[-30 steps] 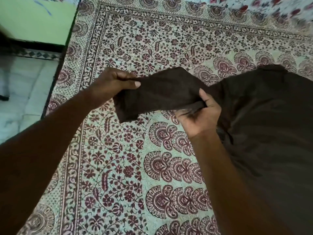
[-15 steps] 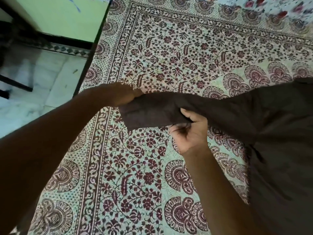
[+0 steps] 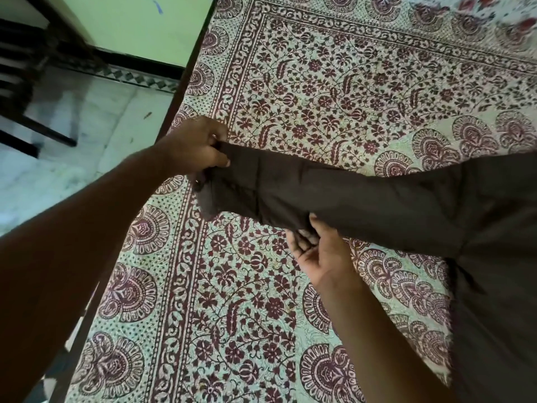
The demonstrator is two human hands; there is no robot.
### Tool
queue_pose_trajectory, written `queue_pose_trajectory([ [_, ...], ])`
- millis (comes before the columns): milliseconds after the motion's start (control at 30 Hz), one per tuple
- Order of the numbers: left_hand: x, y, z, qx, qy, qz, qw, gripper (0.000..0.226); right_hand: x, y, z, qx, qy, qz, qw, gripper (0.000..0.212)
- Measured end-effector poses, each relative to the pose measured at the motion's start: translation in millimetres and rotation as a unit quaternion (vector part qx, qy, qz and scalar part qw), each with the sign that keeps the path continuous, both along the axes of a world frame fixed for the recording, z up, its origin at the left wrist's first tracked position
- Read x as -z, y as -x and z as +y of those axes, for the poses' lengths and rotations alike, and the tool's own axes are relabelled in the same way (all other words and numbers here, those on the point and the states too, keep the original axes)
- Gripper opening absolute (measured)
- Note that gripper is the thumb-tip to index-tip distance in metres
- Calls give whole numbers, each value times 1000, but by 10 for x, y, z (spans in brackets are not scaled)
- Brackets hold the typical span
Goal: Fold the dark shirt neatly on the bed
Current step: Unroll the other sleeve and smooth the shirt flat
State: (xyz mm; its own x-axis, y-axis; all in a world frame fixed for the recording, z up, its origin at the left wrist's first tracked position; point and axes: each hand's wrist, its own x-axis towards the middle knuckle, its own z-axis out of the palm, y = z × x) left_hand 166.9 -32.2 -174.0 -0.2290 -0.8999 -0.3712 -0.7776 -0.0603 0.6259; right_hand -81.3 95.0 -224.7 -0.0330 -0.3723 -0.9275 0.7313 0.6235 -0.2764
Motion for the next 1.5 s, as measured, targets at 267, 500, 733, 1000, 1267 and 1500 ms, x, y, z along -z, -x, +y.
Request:
queue_pose_trajectory([
  [267,308,-147,158,83,39,-242,966,22,-76,90,74,-178,59,305,934,32],
  [500,517,-168,385,-38,50,-210,976,19,244,233,-361,-551,245,664,442,55],
  [733,500,425,861,-76,171,-162,969,51,450,-29,-484,-686,340,544,343,54],
  [1000,1092,584,1312,-6,118,-207,971,74,642,297,-285,-573,277,647,419,59],
  [1267,714,892,1206,-28,34,-214,976,77,135,1058,-298,-387,390,542,635,41],
  [1500,587,2245,1416,66,137,-114,982,59,283,2288,351,-268,286,651,649,27],
])
